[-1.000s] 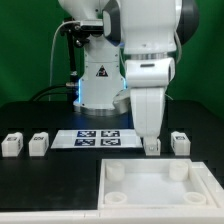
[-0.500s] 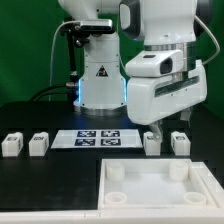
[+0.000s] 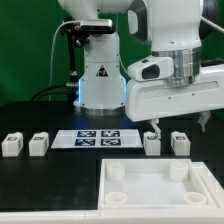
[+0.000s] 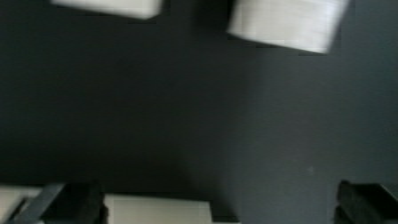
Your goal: Assemble one leg
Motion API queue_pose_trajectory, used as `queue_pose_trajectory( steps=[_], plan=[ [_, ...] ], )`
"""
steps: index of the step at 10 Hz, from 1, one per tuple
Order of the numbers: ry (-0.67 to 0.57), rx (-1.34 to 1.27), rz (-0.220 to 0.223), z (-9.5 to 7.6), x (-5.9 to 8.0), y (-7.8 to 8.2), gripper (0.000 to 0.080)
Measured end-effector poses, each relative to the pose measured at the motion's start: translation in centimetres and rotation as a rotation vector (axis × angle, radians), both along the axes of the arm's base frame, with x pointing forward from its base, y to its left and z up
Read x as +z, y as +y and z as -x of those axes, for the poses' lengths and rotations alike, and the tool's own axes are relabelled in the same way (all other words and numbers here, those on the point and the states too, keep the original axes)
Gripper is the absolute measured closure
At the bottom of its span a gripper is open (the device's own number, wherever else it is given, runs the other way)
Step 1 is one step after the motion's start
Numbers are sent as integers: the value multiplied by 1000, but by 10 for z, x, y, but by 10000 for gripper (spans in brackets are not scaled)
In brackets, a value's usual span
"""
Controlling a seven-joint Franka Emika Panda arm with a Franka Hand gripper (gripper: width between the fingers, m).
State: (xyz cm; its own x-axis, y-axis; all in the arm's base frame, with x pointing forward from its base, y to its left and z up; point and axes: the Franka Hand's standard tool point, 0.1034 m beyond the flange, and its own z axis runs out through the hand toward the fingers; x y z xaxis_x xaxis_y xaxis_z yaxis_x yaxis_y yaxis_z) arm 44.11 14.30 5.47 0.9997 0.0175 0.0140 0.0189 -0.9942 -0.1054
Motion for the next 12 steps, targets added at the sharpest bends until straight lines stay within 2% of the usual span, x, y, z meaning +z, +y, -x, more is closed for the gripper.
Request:
queue_pose_trajectory(
  steps=[4,6,8,9,10,12],
  plan=[
    [97,-12,5,6,-3,-1,151],
    [369,-34,39,22,-1,3,151],
    [606,-19,55,19,0,10,151],
    [689,-4,50,19,-2,10,151],
    [752,-2,39,18,-6,7,151],
    [754,-1,38,16,-7,9,151]
  ],
)
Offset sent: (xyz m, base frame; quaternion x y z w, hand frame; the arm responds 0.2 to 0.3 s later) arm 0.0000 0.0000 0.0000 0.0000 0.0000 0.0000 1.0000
